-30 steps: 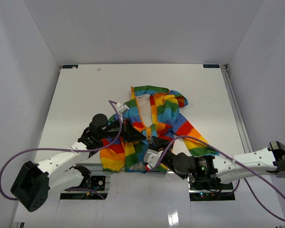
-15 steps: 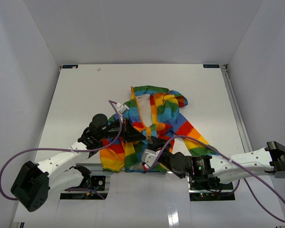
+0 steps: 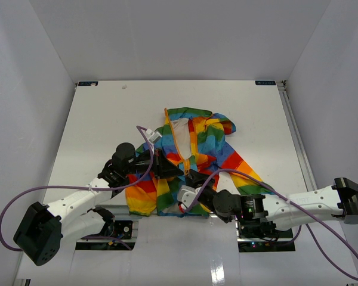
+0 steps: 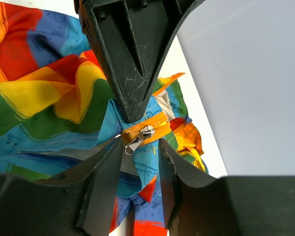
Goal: Zip up the jacket
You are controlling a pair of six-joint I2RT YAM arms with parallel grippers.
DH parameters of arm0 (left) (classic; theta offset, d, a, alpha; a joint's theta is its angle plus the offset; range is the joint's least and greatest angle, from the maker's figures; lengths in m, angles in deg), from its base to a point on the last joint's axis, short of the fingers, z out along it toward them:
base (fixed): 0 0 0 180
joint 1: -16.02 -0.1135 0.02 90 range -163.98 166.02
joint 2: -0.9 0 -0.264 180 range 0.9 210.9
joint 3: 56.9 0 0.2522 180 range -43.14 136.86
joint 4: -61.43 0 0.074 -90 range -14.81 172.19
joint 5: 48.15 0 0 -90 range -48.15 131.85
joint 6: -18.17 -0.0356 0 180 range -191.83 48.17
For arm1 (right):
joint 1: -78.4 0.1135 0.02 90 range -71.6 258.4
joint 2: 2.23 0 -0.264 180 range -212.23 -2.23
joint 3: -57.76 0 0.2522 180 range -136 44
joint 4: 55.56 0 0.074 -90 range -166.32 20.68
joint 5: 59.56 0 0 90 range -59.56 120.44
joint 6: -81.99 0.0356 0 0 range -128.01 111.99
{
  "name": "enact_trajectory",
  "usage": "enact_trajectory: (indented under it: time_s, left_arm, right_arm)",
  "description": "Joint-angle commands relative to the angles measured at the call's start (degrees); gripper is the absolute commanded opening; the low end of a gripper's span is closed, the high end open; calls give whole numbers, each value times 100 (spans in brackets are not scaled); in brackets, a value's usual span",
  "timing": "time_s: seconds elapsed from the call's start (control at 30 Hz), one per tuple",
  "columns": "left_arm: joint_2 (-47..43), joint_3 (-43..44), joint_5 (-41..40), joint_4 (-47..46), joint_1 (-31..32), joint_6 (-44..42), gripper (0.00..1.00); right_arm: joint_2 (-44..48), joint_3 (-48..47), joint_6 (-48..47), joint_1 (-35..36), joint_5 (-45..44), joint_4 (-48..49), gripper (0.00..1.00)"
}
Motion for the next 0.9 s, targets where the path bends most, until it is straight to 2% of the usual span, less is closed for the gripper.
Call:
enact_trajectory:
  time_s: [0.0,0.47,0.87]
  left_arm:
    - [-69,-57,53,-86,-30,3,0]
    - [-78,-57,35,-68,-30,-5,0]
    - [-52,-26,67,-81,-30,12,0]
  right_arm:
    - [59,-57,-38,-19,-137,392,37]
    - [295,12,-4,-19,-256,367,18]
    - [211,-19,23,-28,-293,372,12]
